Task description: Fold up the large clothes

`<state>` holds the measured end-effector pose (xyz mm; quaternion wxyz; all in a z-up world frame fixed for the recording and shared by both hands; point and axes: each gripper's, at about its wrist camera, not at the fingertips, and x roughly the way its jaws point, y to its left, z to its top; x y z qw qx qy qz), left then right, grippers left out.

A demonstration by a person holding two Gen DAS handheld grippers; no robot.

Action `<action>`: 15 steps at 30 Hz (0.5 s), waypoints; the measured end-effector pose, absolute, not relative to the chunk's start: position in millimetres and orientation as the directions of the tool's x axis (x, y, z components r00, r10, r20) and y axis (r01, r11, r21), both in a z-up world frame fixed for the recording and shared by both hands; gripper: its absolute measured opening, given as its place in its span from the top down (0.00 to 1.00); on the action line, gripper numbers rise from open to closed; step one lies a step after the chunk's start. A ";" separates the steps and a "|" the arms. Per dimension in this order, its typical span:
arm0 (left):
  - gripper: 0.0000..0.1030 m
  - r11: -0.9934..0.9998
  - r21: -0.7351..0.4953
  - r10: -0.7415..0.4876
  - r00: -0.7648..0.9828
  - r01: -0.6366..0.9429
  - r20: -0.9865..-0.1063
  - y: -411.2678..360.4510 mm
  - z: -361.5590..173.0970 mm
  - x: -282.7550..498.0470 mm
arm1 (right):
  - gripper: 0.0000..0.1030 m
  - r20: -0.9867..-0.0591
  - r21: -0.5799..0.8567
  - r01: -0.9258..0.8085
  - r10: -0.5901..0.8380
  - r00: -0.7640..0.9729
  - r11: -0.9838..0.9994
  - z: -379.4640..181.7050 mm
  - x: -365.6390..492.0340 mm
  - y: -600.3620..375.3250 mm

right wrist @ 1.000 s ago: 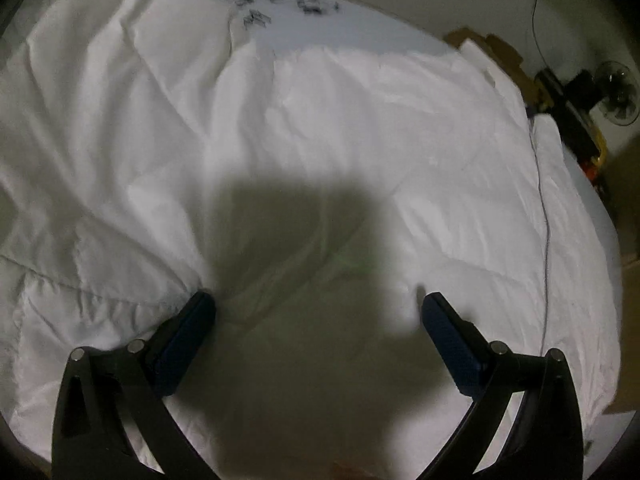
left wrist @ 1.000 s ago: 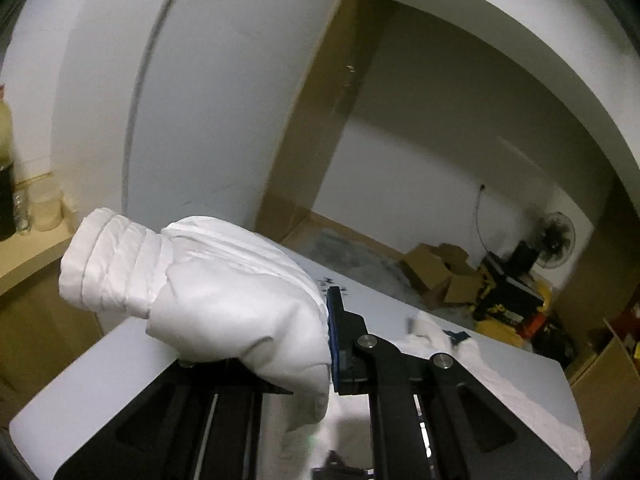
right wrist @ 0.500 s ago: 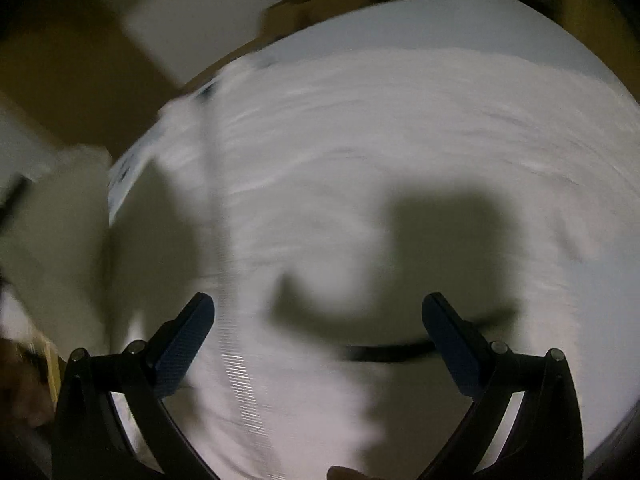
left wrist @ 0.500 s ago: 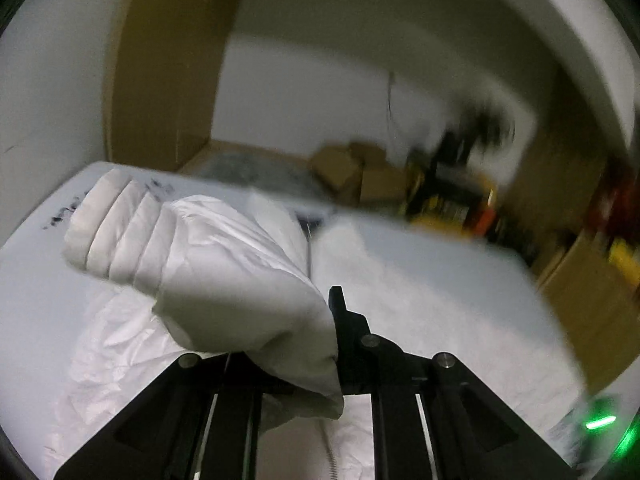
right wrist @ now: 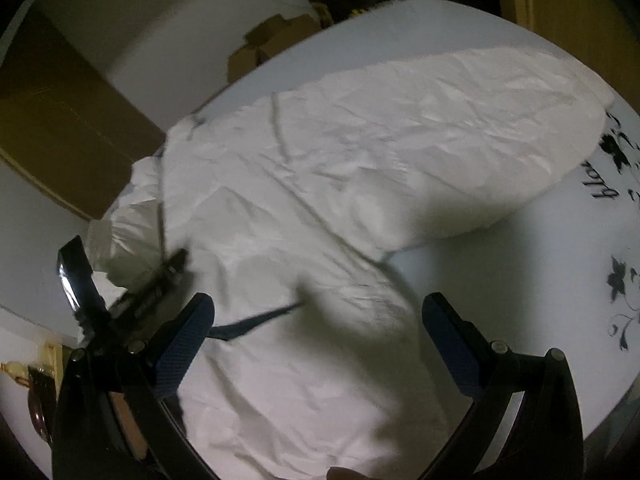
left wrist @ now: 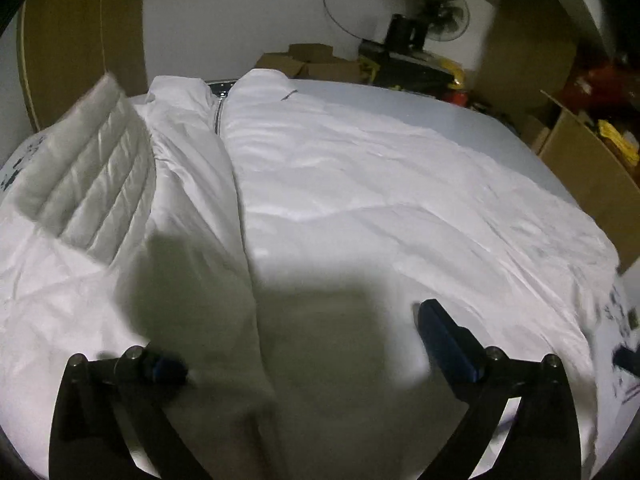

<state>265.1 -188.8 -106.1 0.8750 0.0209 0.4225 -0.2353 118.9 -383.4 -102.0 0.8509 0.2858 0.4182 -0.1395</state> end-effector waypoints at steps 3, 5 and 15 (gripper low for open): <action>0.00 0.867 -0.228 -0.458 0.527 0.444 -0.716 -161.2 -87.1 236.3 | 0.00 -0.780 0.332 0.427 -0.009 0.625 0.841 -90.7 132.3 -356.3; 0.00 0.845 -0.305 -0.517 0.528 0.439 -0.674 -131.2 -70.7 219.2 | 0.00 -0.751 0.314 0.387 -0.023 0.660 0.867 -75.5 138.7 -338.0; 0.00 0.856 -0.445 -0.469 0.759 0.264 -0.452 80.2 -8.8 100.9 | 0.00 -0.789 -0.019 0.094 -0.073 0.611 0.995 -65.9 258.1 -179.5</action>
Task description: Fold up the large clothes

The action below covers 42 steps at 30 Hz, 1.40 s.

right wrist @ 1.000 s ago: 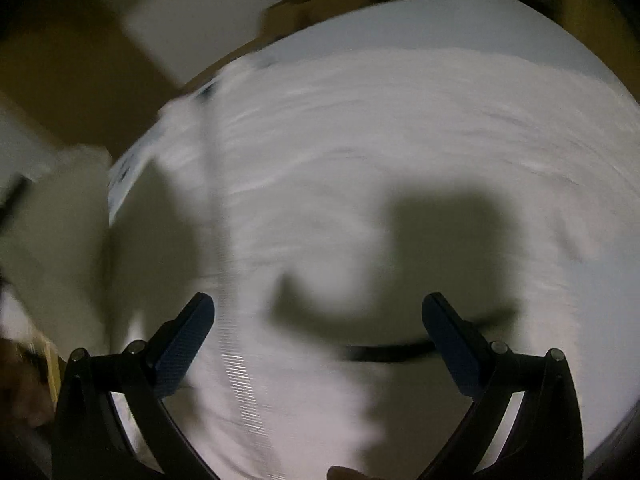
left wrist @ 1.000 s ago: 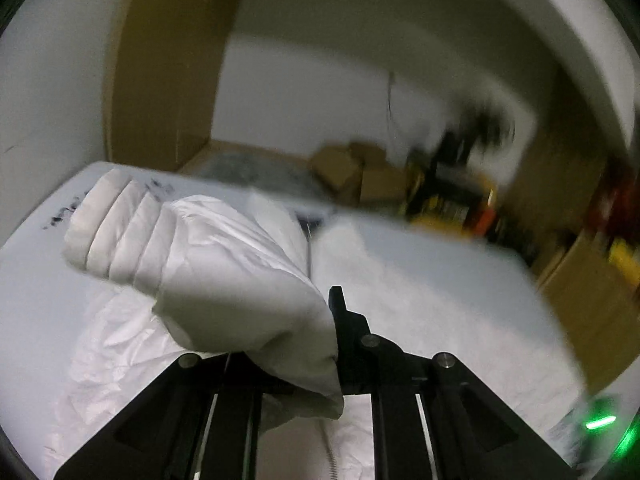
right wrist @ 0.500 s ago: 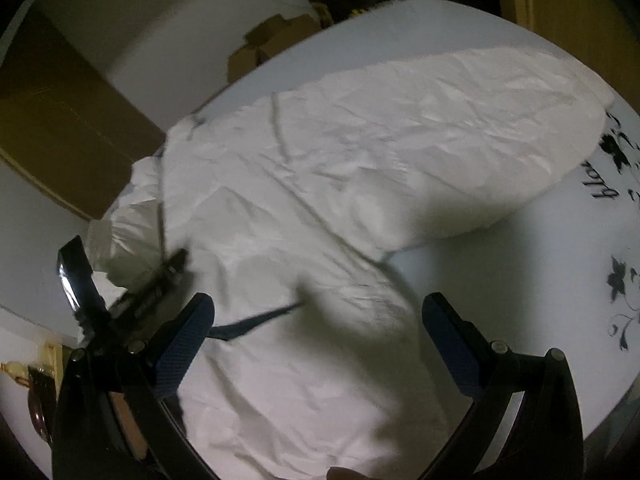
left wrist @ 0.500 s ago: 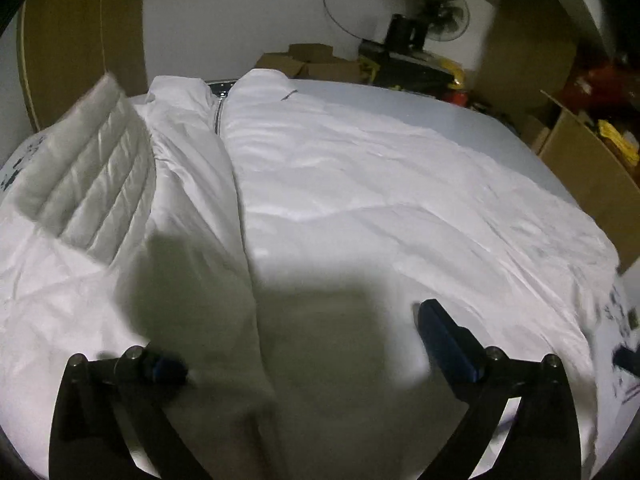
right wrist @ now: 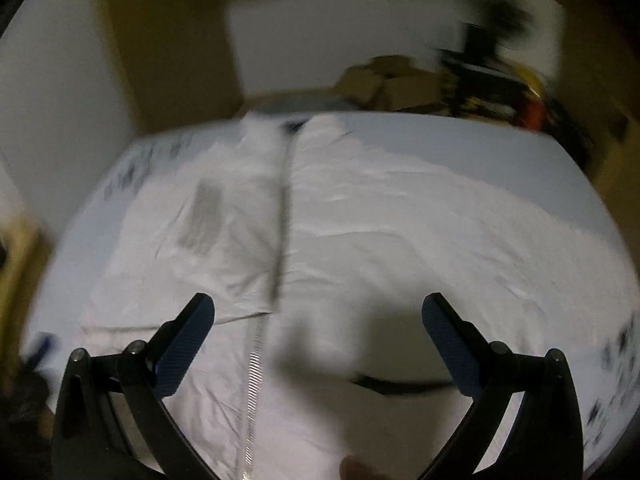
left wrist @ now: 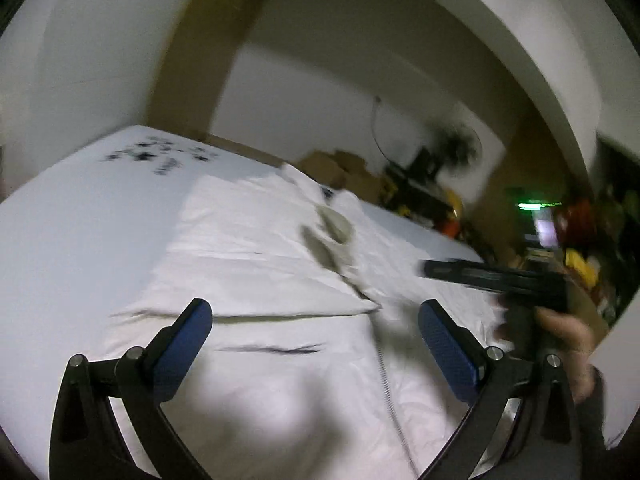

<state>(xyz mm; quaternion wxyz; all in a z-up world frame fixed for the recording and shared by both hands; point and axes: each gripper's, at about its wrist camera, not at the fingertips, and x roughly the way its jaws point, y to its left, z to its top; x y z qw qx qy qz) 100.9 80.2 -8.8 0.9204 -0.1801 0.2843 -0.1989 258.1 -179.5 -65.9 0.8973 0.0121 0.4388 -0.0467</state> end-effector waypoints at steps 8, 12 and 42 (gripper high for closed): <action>0.00 0.823 -0.517 -0.505 0.723 0.238 -0.471 134.0 -19.5 76.8 | 0.01 -0.830 -0.292 -0.029 -0.238 0.505 0.956 -127.4 357.2 -78.1; 0.00 0.818 -0.521 -0.514 0.713 0.242 -0.476 132.7 -22.1 79.1 | 0.70 -0.807 -0.393 0.022 -0.356 0.472 0.919 -136.3 368.0 -84.5; 0.00 0.863 -0.387 -0.504 0.592 0.325 -0.628 12.7 -14.2 112.3 | 0.51 -0.799 0.510 0.301 0.315 0.511 0.806 -163.2 319.1 -273.3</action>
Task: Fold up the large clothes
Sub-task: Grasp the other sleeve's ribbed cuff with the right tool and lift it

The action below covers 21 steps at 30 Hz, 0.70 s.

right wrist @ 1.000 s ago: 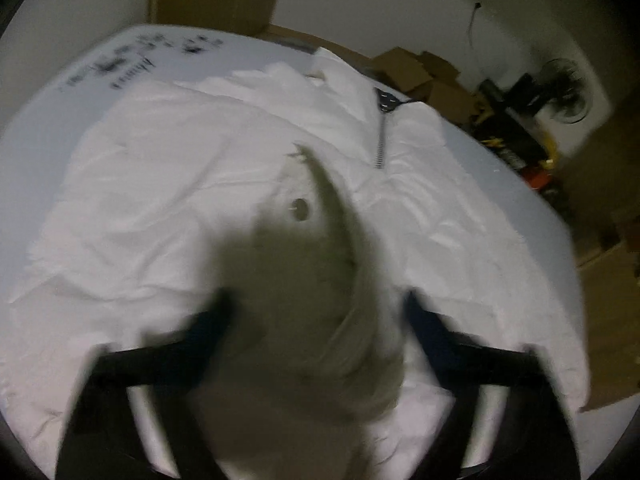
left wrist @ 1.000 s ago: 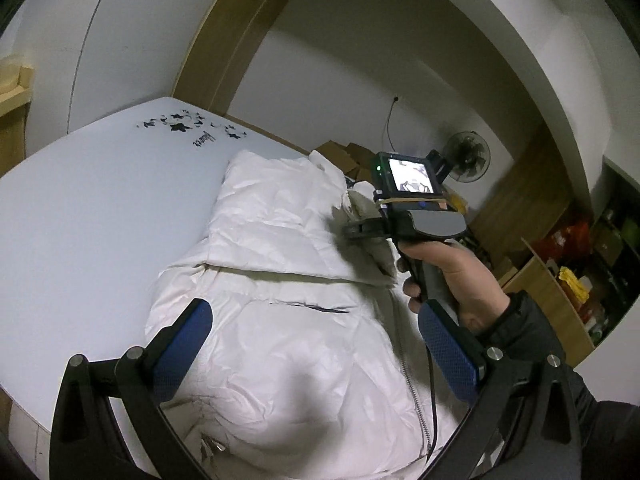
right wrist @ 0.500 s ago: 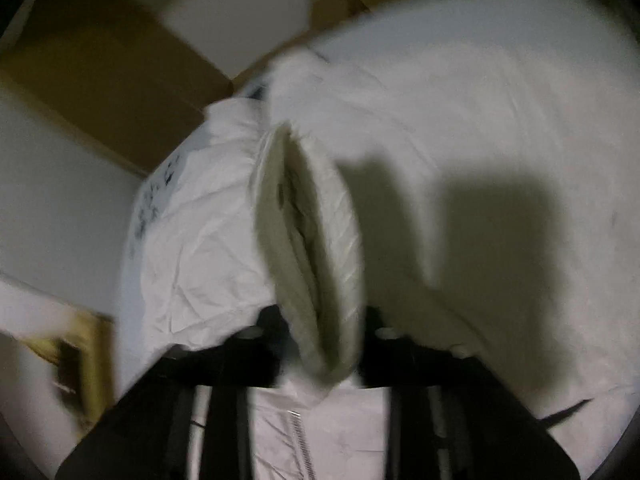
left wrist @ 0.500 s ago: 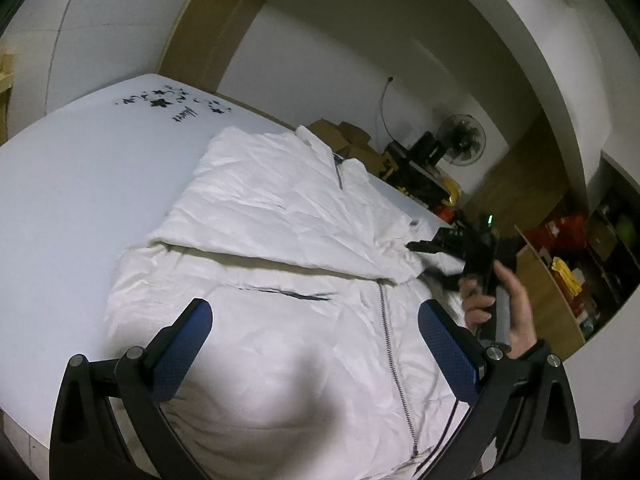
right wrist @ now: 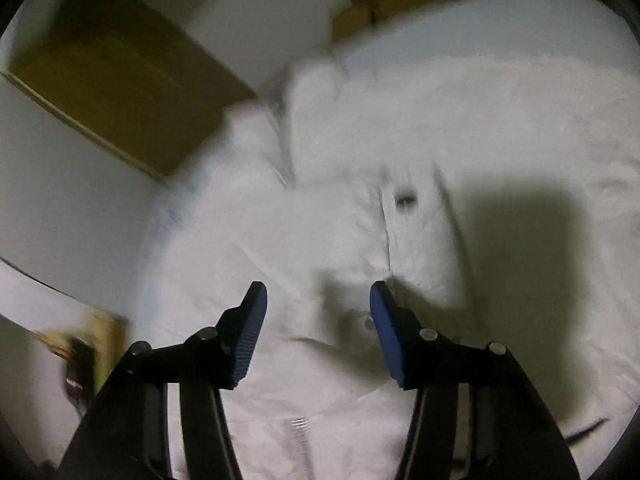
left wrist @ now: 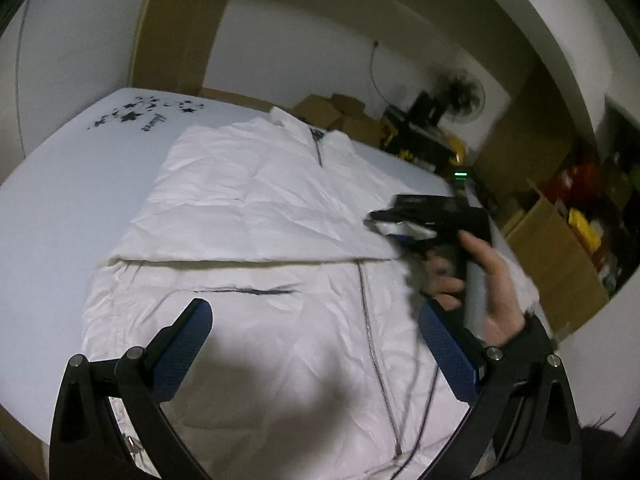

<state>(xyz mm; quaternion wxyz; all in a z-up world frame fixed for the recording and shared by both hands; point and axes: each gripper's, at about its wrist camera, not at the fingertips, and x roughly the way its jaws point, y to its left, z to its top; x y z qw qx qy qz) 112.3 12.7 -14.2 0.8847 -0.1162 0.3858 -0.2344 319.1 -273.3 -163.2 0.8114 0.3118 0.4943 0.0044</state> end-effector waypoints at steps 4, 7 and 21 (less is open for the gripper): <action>0.00 0.878 -0.337 -0.477 0.587 0.339 -0.653 4.7 -5.2 111.7 | 0.46 -0.677 0.654 0.250 0.406 0.614 0.714 -140.3 283.4 -299.4; 0.00 0.863 -0.363 -0.505 0.572 0.352 -0.646 -7.9 14.4 121.8 | 0.40 -0.569 0.711 0.260 0.317 0.759 0.653 -109.0 219.6 -359.2; 0.00 0.811 -0.263 -0.522 0.444 0.522 -0.728 -268.5 33.7 189.2 | 0.17 -0.695 0.635 0.658 -0.072 0.716 0.405 -119.5 3.4 -565.3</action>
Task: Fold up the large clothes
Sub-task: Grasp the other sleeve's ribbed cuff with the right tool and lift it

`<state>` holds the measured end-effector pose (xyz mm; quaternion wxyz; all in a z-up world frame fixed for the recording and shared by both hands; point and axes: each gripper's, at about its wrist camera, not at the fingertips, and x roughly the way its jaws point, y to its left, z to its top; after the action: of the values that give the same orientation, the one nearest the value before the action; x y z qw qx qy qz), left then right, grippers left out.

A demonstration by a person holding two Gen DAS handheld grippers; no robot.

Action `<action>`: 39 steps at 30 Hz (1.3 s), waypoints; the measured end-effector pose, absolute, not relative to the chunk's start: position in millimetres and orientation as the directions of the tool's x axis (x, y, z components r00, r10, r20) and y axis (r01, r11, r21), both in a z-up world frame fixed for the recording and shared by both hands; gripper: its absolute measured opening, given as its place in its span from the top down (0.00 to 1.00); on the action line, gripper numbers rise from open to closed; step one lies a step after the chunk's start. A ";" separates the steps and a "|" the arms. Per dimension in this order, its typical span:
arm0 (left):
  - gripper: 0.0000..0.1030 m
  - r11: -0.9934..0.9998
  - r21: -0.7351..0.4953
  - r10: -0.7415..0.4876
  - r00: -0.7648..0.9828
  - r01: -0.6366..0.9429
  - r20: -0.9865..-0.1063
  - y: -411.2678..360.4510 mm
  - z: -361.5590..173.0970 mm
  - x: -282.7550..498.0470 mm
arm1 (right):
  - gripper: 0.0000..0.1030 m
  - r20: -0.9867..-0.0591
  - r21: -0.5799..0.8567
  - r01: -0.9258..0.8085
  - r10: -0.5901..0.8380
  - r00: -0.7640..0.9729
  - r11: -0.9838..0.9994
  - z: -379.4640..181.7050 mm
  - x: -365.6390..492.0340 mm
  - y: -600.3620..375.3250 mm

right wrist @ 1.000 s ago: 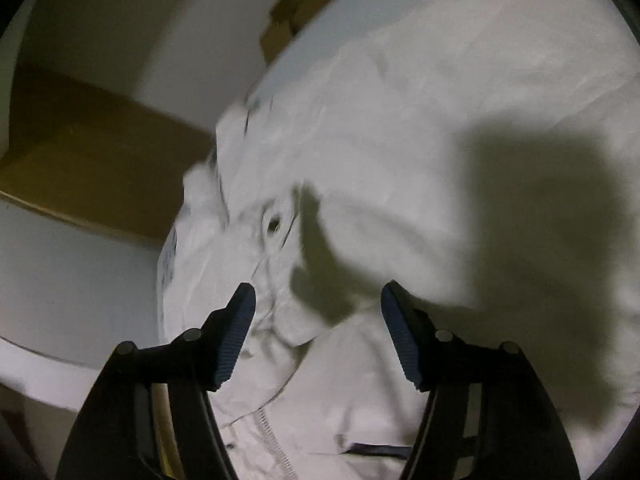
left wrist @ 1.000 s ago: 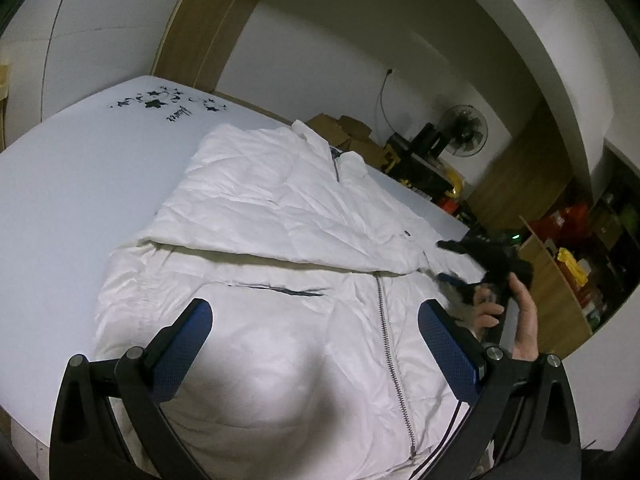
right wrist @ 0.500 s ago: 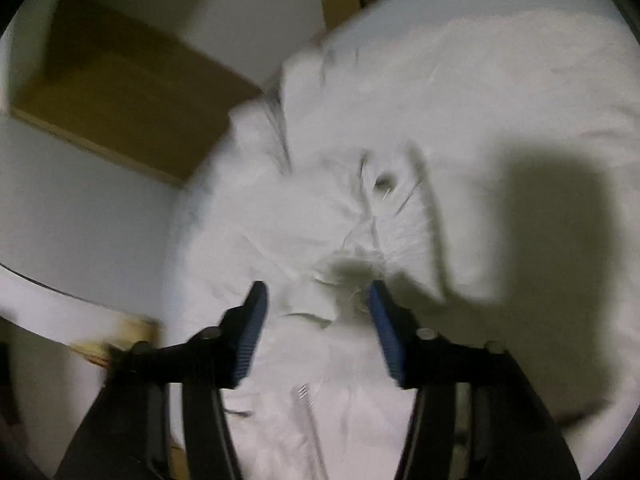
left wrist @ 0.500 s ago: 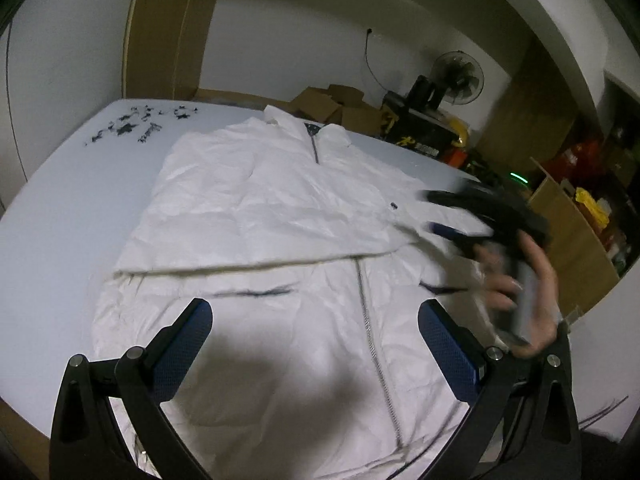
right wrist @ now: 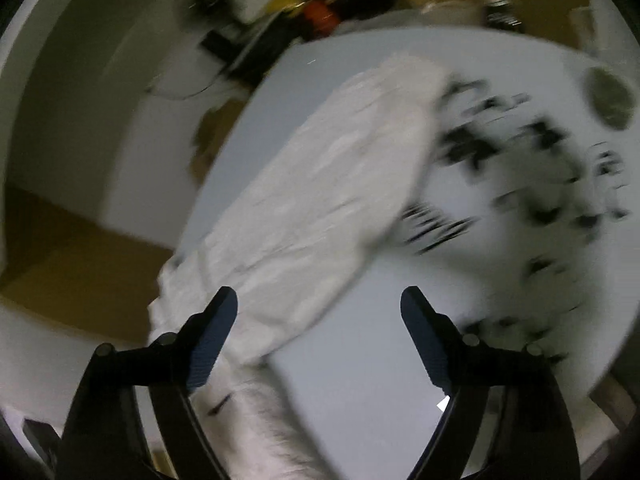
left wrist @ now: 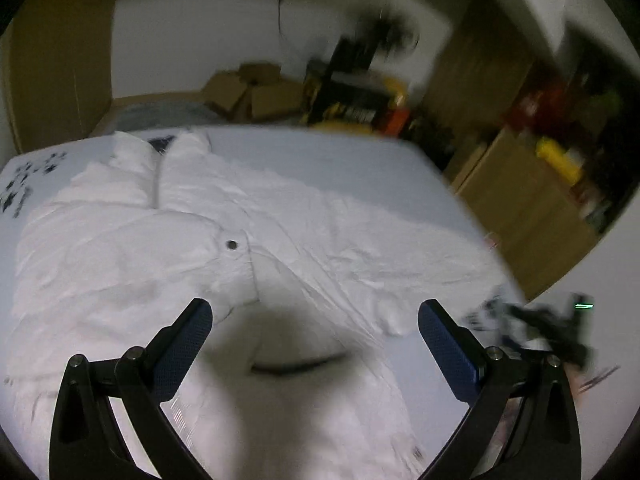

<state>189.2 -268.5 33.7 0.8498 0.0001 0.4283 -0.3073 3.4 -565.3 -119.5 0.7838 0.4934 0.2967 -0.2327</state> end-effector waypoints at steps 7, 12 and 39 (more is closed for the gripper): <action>0.00 0.901 -0.038 -0.279 0.508 0.433 -0.815 -352.6 -61.8 265.9 | 0.17 -0.702 0.657 0.670 -0.044 0.711 0.345 -135.1 -13.1 -627.4; 0.00 0.899 -0.053 -0.291 0.503 0.434 -0.814 -369.6 -88.5 298.6 | 0.17 -0.678 0.686 0.679 -0.108 0.727 0.262 -134.1 -18.3 -672.9; 0.00 0.887 0.164 -0.142 0.594 0.431 -0.792 -377.6 -130.9 321.7 | 0.17 -0.725 0.622 0.727 -0.139 0.675 0.291 -146.4 47.6 -691.2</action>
<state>321.7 -377.6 -130.9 0.8759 0.1723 0.4198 -0.1637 47.6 -691.2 -146.4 0.7523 0.5211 0.2822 -0.2878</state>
